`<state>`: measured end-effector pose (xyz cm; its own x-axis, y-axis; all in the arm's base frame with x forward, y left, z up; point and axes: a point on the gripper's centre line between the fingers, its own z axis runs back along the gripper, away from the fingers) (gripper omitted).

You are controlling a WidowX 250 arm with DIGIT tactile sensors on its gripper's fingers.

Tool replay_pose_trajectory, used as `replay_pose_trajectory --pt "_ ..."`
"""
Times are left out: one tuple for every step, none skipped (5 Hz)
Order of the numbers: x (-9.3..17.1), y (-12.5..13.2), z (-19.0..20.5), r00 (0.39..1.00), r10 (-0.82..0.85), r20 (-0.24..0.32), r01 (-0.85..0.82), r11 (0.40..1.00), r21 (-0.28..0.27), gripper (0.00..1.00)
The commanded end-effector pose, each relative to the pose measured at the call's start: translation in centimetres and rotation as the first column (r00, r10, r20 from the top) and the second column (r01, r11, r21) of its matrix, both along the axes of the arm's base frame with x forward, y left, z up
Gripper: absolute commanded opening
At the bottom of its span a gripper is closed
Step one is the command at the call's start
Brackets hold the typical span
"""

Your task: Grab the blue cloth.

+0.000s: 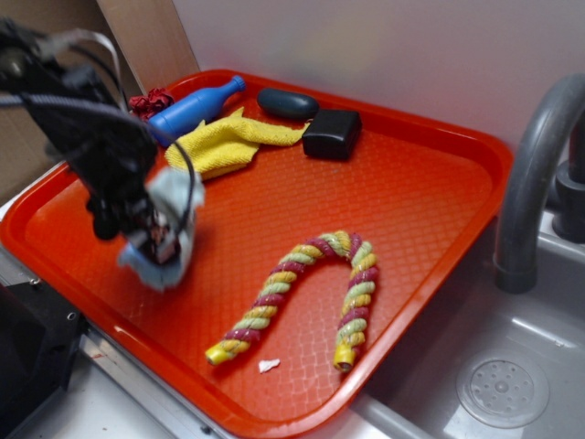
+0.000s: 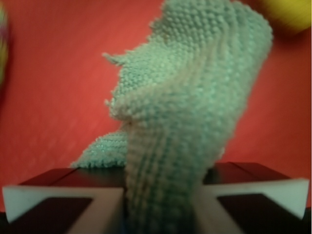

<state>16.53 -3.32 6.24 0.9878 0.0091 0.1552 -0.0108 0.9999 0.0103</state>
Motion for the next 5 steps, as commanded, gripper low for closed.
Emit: replay_pose_trajectory --pt "0.4 7.5 10.9 0.984 0.176 -0.025 -0.172 0.980 0.103 0.00" --pt "0.6 6.7 15.9 0.991 0.130 -0.016 -0.128 0.987 0.093 0.00" --pt "1.4 4.0 19.4 0.995 0.095 -0.020 -0.091 0.986 0.140 0.00" --pt "1.9 2.6 17.3 0.996 0.070 -0.060 -0.059 0.983 0.172 0.00" --pt "1.9 2.3 16.9 0.997 0.056 -0.062 -0.045 0.984 0.172 0.00"
